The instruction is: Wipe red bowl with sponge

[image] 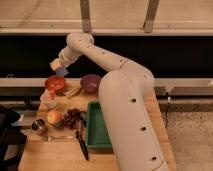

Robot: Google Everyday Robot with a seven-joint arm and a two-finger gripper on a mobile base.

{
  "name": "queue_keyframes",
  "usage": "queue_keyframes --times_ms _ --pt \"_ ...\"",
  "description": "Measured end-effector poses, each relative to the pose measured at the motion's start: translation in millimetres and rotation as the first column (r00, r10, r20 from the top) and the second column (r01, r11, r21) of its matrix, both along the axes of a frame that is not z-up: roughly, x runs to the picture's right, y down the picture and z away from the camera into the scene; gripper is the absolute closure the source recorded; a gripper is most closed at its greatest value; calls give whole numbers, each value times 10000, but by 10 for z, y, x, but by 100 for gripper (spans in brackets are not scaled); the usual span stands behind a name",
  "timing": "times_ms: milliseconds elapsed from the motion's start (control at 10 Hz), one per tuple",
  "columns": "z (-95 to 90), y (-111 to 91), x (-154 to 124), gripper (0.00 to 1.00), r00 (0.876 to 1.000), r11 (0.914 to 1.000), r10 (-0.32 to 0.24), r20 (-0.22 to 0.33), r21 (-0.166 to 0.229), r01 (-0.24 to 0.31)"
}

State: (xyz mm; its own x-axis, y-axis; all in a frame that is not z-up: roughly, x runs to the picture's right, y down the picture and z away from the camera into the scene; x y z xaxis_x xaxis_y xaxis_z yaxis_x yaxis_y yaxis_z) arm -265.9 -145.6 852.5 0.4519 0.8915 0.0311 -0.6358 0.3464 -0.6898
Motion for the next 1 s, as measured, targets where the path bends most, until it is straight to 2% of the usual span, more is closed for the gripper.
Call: queue_keyframes --times_ms 100,300,400,700,1000 --pt "3 42 -139 100 9995 9997 -220 233 89 218" --pt "64 188 -319 100 9966 9980 -628 537 -34 631" --pt "105 301 -430 100 9937 9961 -840 748 -201 858" --pt "279 544 -530 100 9894 9913 -1090 958 -638 1154" --pt "413 574 -588 100 9888 9896 -1165 928 -736 1235"
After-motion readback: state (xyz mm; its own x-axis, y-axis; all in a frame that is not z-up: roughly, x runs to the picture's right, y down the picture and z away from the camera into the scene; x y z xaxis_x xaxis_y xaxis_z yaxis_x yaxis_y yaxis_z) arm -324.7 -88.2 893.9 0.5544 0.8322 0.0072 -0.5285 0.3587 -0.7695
